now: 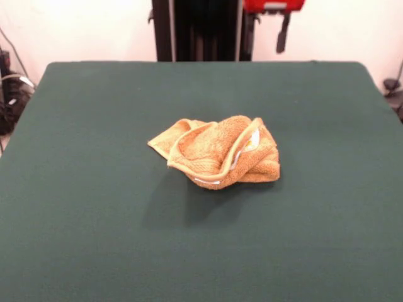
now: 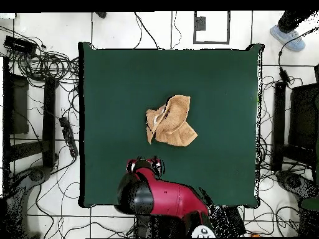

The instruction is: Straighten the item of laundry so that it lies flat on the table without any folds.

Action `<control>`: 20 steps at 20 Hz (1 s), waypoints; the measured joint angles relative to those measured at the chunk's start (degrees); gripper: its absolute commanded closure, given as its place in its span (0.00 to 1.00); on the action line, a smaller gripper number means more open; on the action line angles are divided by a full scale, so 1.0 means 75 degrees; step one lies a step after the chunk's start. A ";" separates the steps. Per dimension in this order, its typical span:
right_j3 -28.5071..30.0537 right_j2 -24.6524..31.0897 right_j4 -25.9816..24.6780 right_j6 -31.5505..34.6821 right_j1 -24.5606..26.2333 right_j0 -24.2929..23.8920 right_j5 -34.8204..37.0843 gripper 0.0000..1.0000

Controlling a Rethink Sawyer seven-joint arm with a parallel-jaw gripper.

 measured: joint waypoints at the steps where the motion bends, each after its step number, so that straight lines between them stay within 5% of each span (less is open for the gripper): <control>1: -0.0004 0.0009 -0.0030 0.0000 0.0149 -0.0050 -0.0078 0.00; 20: -0.0427 0.0256 -0.1334 0.0000 0.2563 -0.0673 -0.1584 0.00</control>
